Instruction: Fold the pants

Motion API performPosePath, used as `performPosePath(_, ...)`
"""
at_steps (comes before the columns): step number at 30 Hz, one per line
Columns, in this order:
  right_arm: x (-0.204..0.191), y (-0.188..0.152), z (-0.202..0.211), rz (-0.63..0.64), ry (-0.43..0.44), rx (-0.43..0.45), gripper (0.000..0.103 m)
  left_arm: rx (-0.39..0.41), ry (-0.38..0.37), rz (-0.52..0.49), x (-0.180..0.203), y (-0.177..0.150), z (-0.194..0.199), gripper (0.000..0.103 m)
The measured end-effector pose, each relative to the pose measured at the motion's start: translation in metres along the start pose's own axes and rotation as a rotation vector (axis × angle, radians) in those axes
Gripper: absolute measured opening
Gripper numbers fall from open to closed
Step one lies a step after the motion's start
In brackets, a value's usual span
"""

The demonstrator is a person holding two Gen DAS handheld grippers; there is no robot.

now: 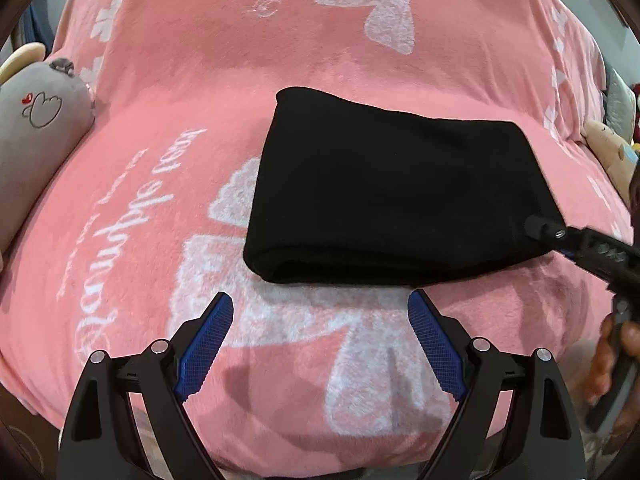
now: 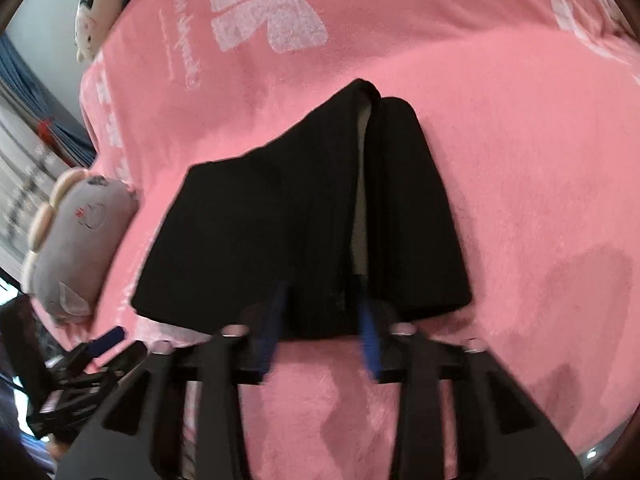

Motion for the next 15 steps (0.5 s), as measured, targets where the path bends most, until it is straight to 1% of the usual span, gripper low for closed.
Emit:
performPosePath(2,-0.010,0.010,0.015,0.032,-0.001,0.049,0.013,0.006,0.004,0.006,0.000,0.000,0.005,0.087)
performPosePath(3,-0.012,0.017,0.028,0.053,-0.025,0.084,0.013,0.013,0.015,0.002,-0.001,0.000,0.009,0.087)
performPosePath(4,-0.010,0.021,0.033,0.067,-0.053,0.096,0.013,0.019,0.022,0.001,-0.002,0.001,0.011,0.087)
performPosePath(5,-0.007,0.022,0.033,0.071,-0.070,0.093,0.013,0.024,0.028,0.001,-0.004,0.001,0.013,0.087)
performPosePath(7,0.014,0.017,0.015,0.043,-0.112,0.040,0.014,0.025,0.035,0.000,-0.005,0.001,0.012,0.087)
performPosePath(8,0.022,0.008,-0.002,0.032,-0.124,-0.018,0.016,0.019,0.037,0.001,-0.005,0.000,0.009,0.087)
performPosePath(9,0.019,0.009,-0.002,0.028,-0.127,-0.011,0.018,0.009,0.037,0.002,-0.006,-0.001,0.006,0.087)
performPosePath(11,0.005,0.016,0.018,0.048,-0.117,0.046,0.020,0.000,0.043,-0.003,-0.005,-0.002,0.002,0.087)
performPosePath(13,0.000,0.020,0.032,0.036,-0.101,0.092,0.027,-0.009,0.057,-0.011,-0.006,-0.004,0.000,0.087)
performPosePath(14,-0.001,0.023,0.038,0.028,-0.091,0.107,0.033,-0.012,0.059,-0.009,-0.006,-0.004,-0.001,0.087)
performPosePath(15,0.000,0.025,0.042,0.024,-0.086,0.114,0.043,-0.012,0.059,-0.007,-0.006,-0.005,-0.002,0.087)
Point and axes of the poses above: each gripper's, at about its wrist camera, not at the fingertips, and z roughly against the way its jaws point, x to its right, y to its top, the point moved 10 cm from there along -z, roughly the way its jaws point, and after that the axes turned 8 degrees about -x, right-handed, at the moved point
